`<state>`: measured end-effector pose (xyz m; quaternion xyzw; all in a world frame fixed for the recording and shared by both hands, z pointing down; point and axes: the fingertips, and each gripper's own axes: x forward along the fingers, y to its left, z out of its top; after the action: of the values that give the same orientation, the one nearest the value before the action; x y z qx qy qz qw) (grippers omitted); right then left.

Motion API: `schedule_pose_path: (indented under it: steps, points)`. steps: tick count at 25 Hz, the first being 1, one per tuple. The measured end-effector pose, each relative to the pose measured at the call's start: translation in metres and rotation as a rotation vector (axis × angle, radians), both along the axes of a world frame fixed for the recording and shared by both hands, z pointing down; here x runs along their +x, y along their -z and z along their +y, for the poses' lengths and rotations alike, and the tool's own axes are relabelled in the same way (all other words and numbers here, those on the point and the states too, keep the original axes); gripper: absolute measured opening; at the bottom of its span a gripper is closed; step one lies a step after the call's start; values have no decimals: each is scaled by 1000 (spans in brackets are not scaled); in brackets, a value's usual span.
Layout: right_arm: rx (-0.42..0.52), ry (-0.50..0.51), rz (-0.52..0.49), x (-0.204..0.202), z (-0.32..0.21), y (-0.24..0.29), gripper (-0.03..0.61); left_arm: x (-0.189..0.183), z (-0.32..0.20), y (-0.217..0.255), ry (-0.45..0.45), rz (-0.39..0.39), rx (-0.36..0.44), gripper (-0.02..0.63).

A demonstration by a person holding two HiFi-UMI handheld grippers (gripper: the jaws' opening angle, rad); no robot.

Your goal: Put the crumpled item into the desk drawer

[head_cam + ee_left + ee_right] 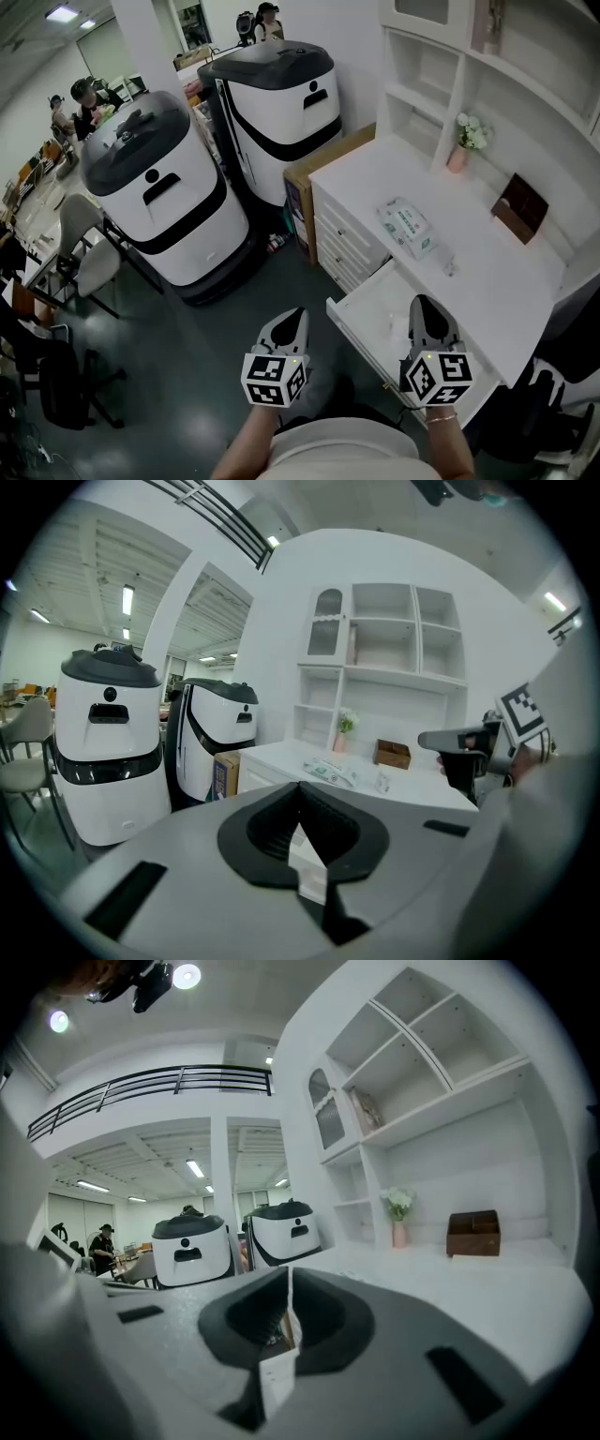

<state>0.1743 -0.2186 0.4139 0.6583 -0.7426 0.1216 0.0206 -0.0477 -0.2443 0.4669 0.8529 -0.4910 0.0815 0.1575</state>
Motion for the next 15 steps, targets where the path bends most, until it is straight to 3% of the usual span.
schedule_pose_path:
  steps: [15]
  points:
    - [33, 21, -39, -7, 2, 15, 2, -10, -2, 4, 24, -2, 17, -6]
